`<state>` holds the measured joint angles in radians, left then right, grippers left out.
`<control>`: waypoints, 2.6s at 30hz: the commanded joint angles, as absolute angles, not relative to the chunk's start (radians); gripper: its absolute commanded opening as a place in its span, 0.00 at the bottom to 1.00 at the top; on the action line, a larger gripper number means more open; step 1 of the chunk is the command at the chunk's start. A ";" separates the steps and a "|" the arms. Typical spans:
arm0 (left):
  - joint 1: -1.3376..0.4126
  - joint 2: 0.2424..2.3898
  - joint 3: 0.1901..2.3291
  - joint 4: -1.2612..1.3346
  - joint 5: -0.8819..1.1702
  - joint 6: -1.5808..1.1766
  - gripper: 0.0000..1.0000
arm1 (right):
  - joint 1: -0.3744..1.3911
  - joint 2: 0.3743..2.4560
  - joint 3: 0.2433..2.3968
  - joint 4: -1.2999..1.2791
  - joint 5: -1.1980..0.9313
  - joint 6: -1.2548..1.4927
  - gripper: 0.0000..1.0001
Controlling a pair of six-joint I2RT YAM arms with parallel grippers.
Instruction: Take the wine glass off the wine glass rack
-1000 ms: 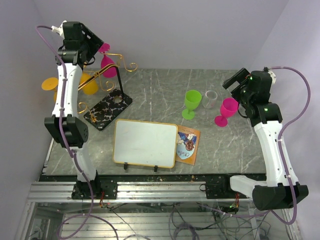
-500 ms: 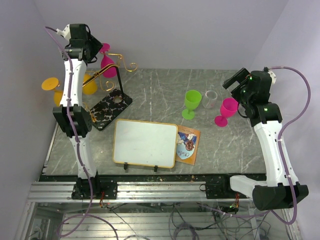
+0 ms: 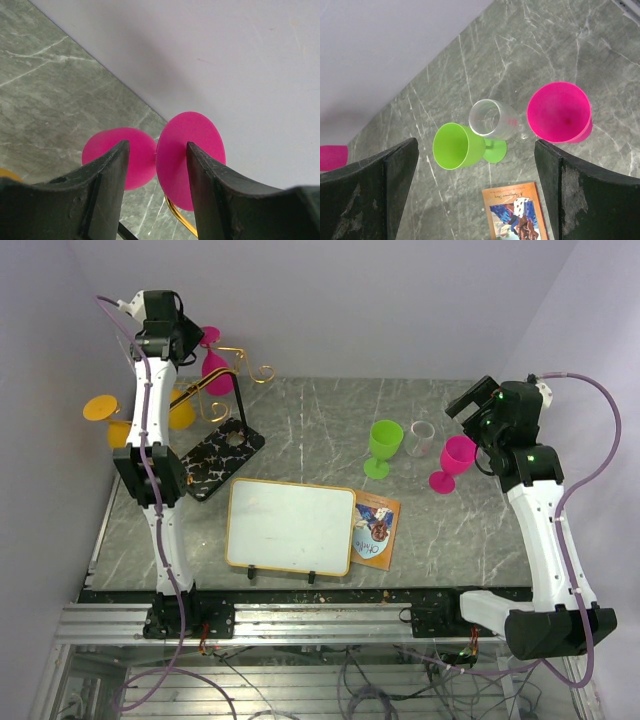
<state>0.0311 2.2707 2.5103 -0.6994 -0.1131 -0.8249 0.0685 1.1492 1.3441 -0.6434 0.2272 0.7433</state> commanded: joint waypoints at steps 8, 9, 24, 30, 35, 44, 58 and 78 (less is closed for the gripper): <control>0.044 2.293 2.546 -0.596 -0.095 -0.805 0.38 | 0.074 1.167 1.346 -0.627 0.247 0.742 1.00; 0.044 2.293 2.544 -0.591 -0.091 -0.803 0.36 | 0.074 1.167 1.345 -0.629 0.246 0.743 1.00; 0.056 2.244 2.494 -0.515 -0.031 -0.834 0.07 | 0.072 1.167 1.342 -0.625 0.243 0.750 1.00; 0.073 2.216 2.480 -0.489 0.023 -0.874 0.07 | 0.074 1.166 1.342 -0.625 0.242 0.752 1.00; 0.087 2.167 2.420 -0.454 0.039 -0.888 0.07 | 0.073 1.163 1.336 -0.622 0.238 0.752 1.00; 0.100 2.107 2.323 -0.377 0.186 -0.946 0.07 | 0.072 1.166 1.331 -0.617 0.225 0.764 0.99; 0.097 2.070 2.232 -0.293 0.301 -1.034 0.07 | 0.074 1.157 1.334 -0.622 0.229 0.762 1.00; 0.055 2.111 2.267 -0.111 0.491 -1.241 0.07 | 0.074 1.151 1.345 -0.622 0.217 0.759 1.00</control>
<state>0.0631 2.1269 2.2318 -0.2451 0.4152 -1.1709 0.0689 1.1641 1.3388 -0.6361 0.2203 0.7624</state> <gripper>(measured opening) 0.090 0.994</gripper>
